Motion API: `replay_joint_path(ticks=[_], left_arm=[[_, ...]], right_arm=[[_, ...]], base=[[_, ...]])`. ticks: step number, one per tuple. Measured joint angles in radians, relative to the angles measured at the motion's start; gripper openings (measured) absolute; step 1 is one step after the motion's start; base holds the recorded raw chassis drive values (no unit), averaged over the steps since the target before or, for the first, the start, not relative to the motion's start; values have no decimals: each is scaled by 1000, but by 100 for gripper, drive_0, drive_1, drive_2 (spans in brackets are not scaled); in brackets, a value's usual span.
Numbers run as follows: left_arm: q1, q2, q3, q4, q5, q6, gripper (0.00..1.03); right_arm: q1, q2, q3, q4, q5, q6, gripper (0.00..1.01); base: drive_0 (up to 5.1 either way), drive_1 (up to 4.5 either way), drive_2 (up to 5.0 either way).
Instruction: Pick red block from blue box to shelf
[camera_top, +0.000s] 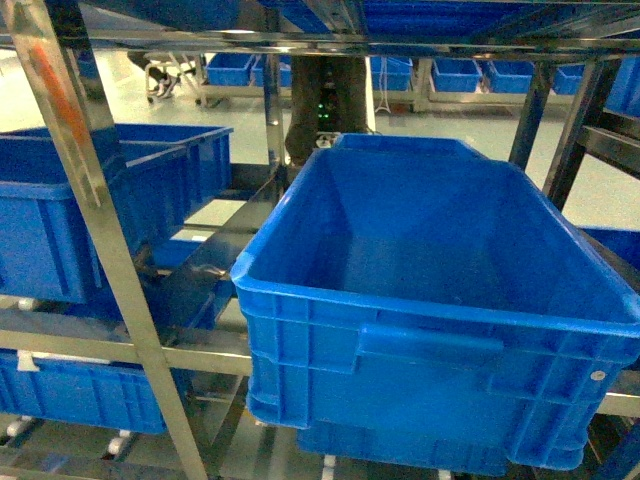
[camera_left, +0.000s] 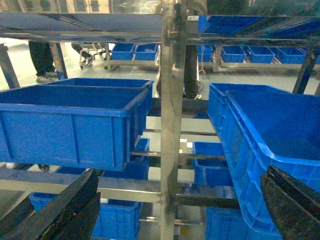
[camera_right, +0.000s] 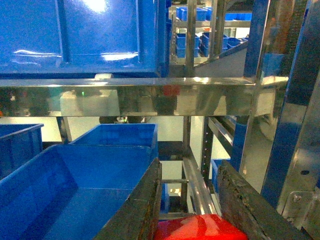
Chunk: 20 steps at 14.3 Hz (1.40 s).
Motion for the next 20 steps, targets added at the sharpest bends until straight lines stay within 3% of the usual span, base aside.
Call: replay_joint_path(ticks=[20], left_arm=[[0, 0, 0, 0, 0, 0, 98]], right_arm=[[0, 0, 0, 0, 0, 0, 28]], base=[[0, 0, 0]])
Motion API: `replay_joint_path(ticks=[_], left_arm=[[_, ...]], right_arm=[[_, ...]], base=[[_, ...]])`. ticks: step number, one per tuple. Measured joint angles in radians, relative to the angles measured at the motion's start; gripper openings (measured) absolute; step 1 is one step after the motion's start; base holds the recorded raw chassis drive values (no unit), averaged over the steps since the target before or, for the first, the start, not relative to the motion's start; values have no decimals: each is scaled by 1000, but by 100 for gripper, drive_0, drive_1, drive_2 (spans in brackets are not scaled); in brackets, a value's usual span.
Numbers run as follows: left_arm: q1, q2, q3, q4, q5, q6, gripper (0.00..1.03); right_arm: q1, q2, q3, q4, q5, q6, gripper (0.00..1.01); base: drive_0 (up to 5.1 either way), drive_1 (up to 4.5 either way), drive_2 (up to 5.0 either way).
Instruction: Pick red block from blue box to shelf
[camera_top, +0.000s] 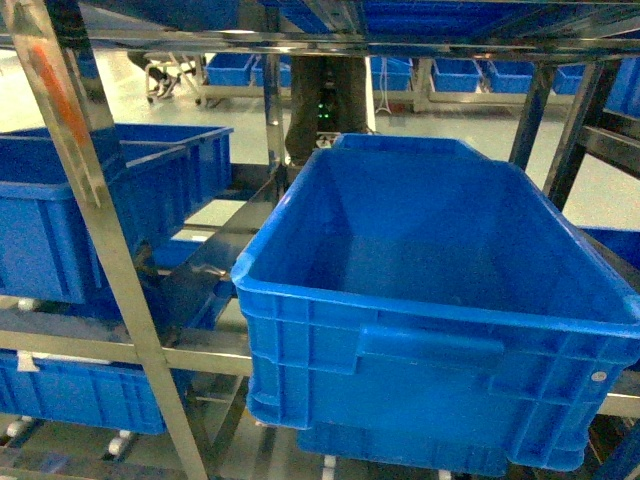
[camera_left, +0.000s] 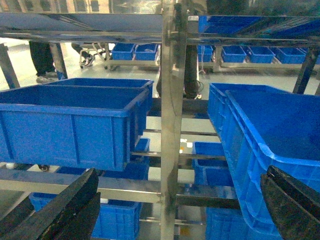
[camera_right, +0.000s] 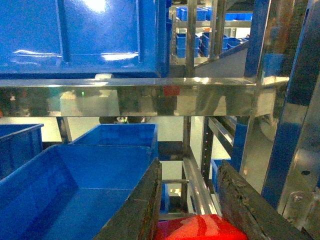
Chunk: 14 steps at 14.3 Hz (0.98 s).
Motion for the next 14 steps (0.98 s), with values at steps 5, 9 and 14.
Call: replay_joint_path(ticks=[5, 9, 14], left_arm=[[0, 0, 0, 0, 0, 0, 98], [0, 0, 0, 0, 0, 0, 98], [0, 0, 0, 0, 0, 0, 98]], right_arm=[[0, 0, 0, 0, 0, 0, 28], [0, 0, 0, 0, 0, 0, 28], [0, 0, 0, 0, 0, 0, 28]], base=[[0, 0, 0], [0, 0, 0], [0, 0, 0]])
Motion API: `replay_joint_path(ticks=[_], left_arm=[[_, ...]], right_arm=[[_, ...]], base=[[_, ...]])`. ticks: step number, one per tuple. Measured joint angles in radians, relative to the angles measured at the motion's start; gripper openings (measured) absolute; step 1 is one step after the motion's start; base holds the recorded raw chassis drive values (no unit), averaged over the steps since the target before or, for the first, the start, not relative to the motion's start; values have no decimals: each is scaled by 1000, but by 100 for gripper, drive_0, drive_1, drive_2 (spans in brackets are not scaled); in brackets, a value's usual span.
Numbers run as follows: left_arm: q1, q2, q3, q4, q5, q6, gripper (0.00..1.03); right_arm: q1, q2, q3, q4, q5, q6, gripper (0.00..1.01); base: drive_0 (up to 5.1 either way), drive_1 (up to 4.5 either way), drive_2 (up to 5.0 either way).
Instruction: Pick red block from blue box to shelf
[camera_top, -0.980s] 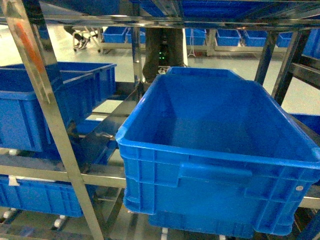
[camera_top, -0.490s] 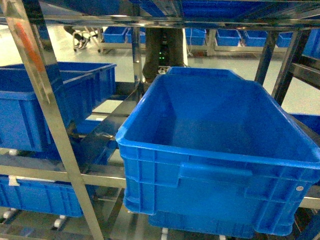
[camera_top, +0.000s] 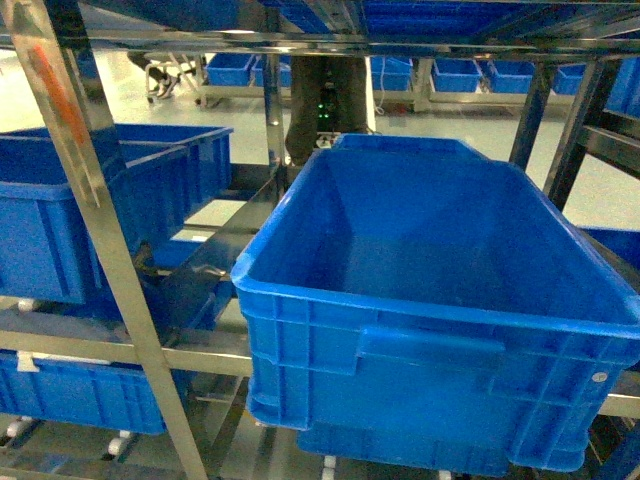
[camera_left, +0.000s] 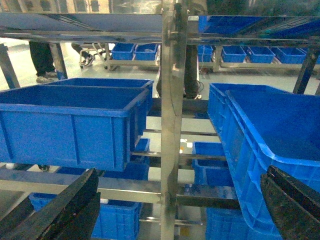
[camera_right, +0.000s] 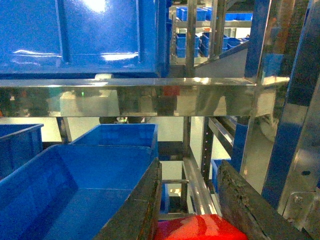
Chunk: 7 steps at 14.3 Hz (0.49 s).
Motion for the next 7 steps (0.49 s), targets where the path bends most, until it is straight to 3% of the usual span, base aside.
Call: replay_joint_path(ticks=[7], left_arm=[[0, 0, 0, 0, 0, 0, 98]], right_arm=[[0, 0, 0, 0, 0, 0, 28]], base=[[0, 0, 0]])
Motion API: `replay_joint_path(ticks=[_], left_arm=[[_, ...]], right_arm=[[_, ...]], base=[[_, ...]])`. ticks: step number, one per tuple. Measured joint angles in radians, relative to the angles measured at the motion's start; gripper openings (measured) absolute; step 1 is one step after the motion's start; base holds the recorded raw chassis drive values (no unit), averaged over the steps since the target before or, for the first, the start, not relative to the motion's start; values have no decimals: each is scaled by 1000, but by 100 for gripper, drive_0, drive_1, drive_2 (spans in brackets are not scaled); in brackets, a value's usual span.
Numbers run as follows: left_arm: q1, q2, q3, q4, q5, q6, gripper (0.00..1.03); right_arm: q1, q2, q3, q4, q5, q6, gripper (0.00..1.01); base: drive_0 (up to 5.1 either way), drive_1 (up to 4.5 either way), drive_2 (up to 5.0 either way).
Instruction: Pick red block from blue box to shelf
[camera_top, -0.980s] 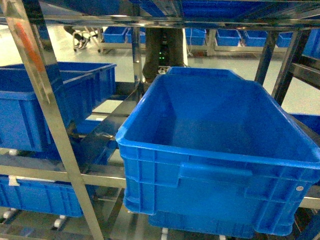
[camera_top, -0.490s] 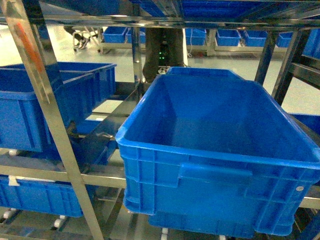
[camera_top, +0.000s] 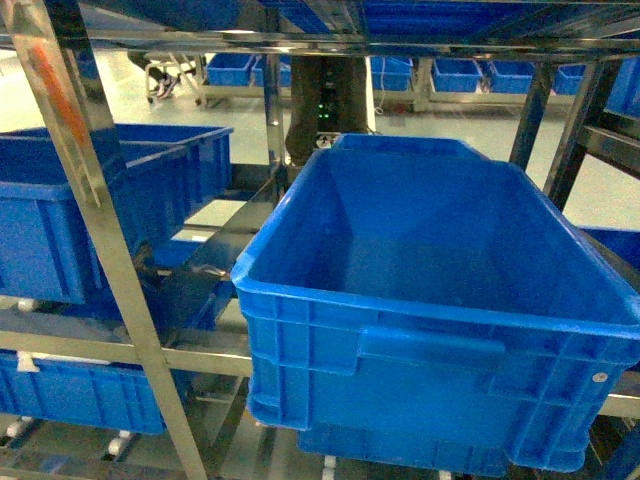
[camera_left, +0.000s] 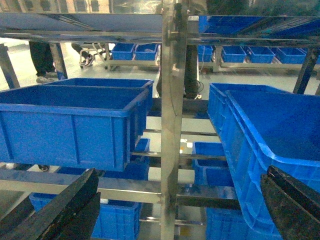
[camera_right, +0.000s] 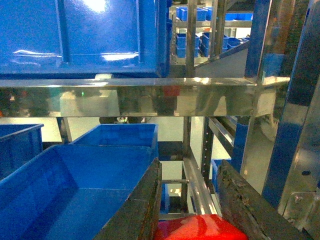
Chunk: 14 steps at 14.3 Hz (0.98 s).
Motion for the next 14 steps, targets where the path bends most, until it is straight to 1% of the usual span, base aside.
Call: replay_joint_path(ticks=[10, 11, 12, 13, 14], left_arm=[[0, 0, 0, 0, 0, 0, 98], [0, 0, 0, 0, 0, 0, 98], [0, 0, 0, 0, 0, 0, 98], [0, 0, 0, 0, 0, 0, 98], [0, 0, 0, 0, -1, 0, 98]], right_arm=[[0, 0, 0, 0, 0, 0, 28], [-17, -19, 36, -161, -65, -10, 28], [-42, -19, 123, -418, -200, -32, 28], [-45, -21, 155, -532, -245, -42, 28], [-40, -17, 154, -585, -247, -49, 28]], base=[[0, 0, 0], [0, 0, 0], [0, 0, 0], [0, 0, 0], [0, 0, 0]])
